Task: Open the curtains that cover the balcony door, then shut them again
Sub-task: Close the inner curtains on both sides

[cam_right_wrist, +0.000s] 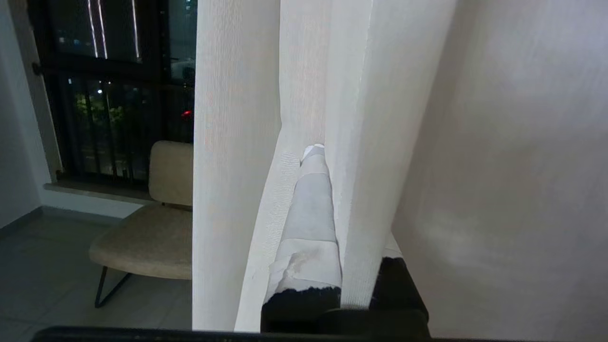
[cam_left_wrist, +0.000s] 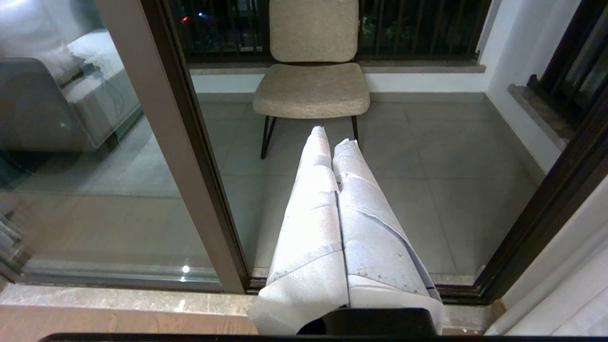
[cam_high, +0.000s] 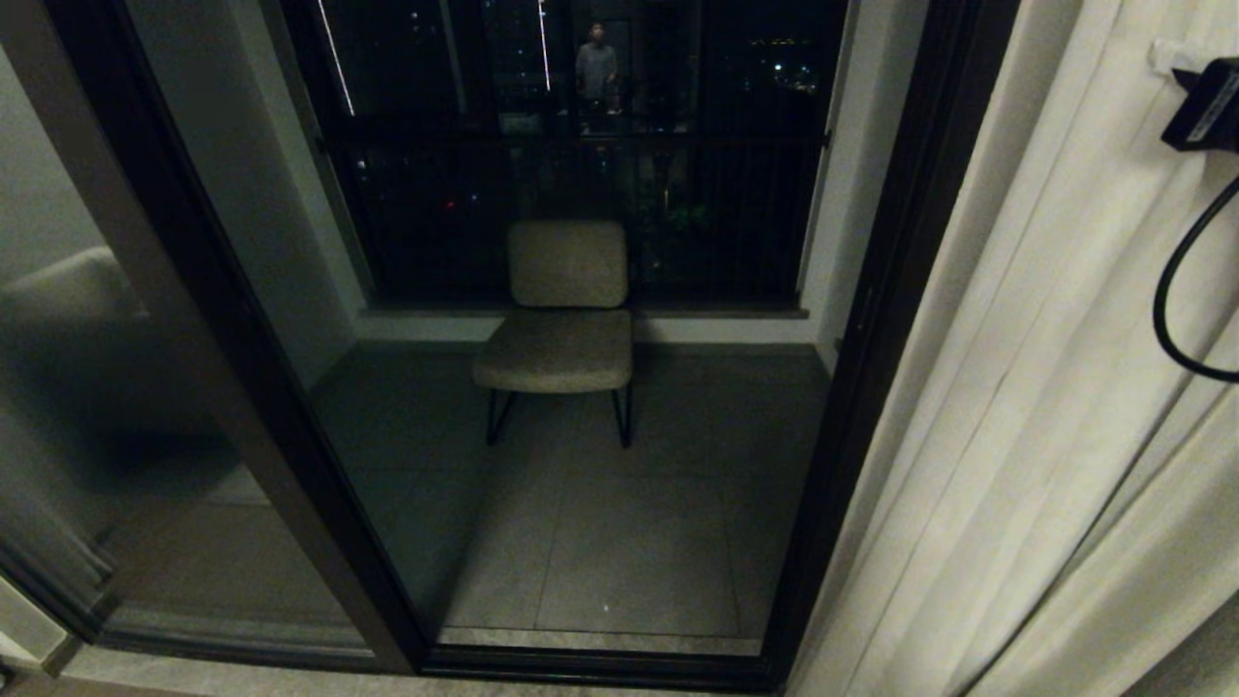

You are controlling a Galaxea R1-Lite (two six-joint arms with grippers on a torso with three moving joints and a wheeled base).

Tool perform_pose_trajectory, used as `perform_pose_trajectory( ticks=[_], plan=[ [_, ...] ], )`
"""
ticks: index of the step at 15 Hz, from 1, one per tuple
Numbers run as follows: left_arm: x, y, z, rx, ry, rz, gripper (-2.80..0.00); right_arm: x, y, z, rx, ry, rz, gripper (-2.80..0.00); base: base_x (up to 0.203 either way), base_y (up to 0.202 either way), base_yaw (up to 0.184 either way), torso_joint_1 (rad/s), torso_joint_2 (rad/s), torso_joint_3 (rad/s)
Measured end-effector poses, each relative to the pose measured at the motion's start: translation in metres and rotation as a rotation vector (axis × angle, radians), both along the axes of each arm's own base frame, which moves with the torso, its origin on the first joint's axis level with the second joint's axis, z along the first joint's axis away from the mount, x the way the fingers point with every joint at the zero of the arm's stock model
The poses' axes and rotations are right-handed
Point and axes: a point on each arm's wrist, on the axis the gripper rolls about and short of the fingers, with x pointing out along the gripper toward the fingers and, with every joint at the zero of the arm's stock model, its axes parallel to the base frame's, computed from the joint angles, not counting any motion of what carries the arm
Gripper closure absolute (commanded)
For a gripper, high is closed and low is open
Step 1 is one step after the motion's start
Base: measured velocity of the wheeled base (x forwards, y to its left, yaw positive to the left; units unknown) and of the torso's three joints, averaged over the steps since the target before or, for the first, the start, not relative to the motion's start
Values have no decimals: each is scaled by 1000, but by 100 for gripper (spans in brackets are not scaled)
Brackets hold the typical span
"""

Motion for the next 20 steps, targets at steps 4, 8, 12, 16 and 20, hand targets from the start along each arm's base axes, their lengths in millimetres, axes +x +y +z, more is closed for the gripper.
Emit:
perform_pose_trajectory(
  ticks=[4,8,12,16,20],
  plan=[
    [0,0,0,-6,0,2,0,0,0,-1,0,3,1,0,0,0,0,0,0,0],
    [0,0,0,-13,-1,2,0,1,0,-1,-2,-4,0,0,1,28,0,1,2,0],
    [0,0,0,-14,0,1,0,1,0,-3,-1,1,1,0,0,185,1,4,2,1],
    [0,0,0,-15,0,2,0,0,0,-5,0,-1,-1,0,0,193,1,1,1,5],
    [0,0,0,-15,0,2,0,-1,0,-6,1,-2,-1,0,0,194,-1,2,4,1]
  ],
)
